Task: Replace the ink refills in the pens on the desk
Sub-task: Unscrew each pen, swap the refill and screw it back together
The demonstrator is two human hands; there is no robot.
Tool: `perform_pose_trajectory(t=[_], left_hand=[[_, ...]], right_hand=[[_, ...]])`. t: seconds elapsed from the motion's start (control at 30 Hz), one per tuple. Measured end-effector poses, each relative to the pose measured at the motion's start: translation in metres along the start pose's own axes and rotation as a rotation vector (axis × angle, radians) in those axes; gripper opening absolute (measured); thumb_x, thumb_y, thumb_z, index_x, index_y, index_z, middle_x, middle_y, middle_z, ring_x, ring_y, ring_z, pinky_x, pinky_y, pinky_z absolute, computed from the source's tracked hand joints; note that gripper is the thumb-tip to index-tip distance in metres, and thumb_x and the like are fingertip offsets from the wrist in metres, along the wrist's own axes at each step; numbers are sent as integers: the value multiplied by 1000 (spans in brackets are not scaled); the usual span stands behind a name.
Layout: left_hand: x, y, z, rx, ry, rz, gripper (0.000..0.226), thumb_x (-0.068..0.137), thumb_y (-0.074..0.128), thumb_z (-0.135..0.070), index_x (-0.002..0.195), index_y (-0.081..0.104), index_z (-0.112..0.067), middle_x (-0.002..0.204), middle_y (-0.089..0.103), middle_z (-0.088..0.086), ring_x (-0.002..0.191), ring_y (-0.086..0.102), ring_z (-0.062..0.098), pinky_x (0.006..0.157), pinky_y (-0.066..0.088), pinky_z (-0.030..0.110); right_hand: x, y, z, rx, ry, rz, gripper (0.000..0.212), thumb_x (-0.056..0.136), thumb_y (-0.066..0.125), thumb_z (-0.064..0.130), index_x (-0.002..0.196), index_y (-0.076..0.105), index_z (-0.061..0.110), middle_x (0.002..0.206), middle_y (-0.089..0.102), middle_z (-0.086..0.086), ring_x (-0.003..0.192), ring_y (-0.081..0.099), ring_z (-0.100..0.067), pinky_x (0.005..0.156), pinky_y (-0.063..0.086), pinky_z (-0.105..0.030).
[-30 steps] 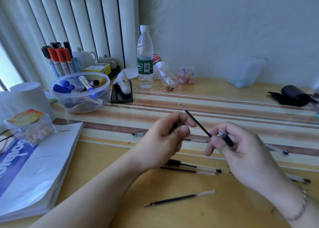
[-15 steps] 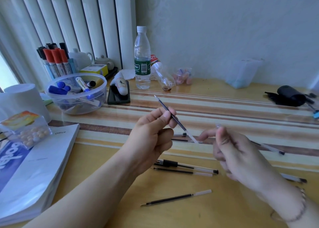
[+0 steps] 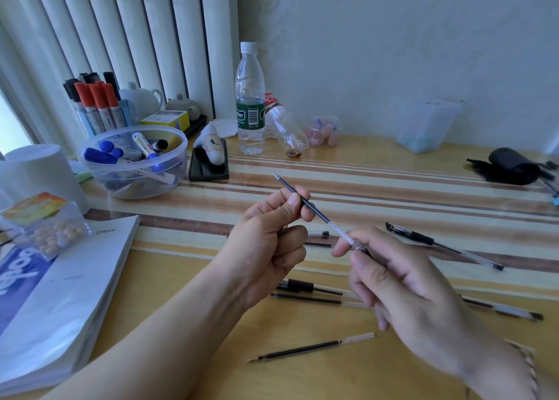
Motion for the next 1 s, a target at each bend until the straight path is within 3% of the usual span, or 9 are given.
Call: perform_pose_trajectory(t=[0.27, 0.5, 0.63, 0.8, 1.0], left_hand=[[-1, 0, -7, 74, 48, -8, 18, 94, 46, -13, 84, 60, -17, 66, 51, -2, 35, 21, 3, 34, 17, 15], [-4, 7, -26, 298, 259, 33, 15, 96, 48, -13, 87, 60, -15, 67, 53, -2, 37, 25, 4, 39, 18, 18], [-8, 17, -21, 424, 279, 94, 15, 92, 51, -17, 89, 65, -17, 68, 60, -3, 38, 29, 4, 40, 22, 17], [-9, 23, -17, 477, 259, 132, 24, 91, 55, -18, 114, 62, -16, 75, 69, -2, 38, 30, 5, 39, 24, 19], [-8, 19, -13, 382, 192, 128, 4, 86, 59, -21, 89, 62, -20, 83, 74, 2, 36, 25, 5, 40, 18, 19]], right_hand=[[-1, 1, -3, -6, 39, 9, 33, 89, 39, 49, 106, 59, 28, 58, 41, -9, 50, 38, -6, 50, 36, -18], [-1, 1, -12, -2, 119, 21, 25, 91, 39, 45, 99, 60, 33, 54, 39, -1, 47, 36, -5, 47, 35, -17], [1, 0, -14, 29, 130, 4, 37, 90, 40, 54, 97, 59, 23, 55, 30, -9, 44, 28, -10, 45, 29, -29], [0, -4, -16, 230, 155, -34, 37, 84, 46, 52, 96, 60, 19, 58, 29, -8, 42, 26, -14, 46, 29, -38], [-1, 0, -11, 473, 141, -20, 34, 84, 51, 44, 95, 59, 13, 58, 34, -2, 47, 26, -18, 49, 38, -32]])
Point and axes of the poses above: each hand's wrist, its own x-axis towards the middle knuckle, its own y-axis out of the palm, z = x × y, the point moved 9 cm from there along x, towards the middle knuckle
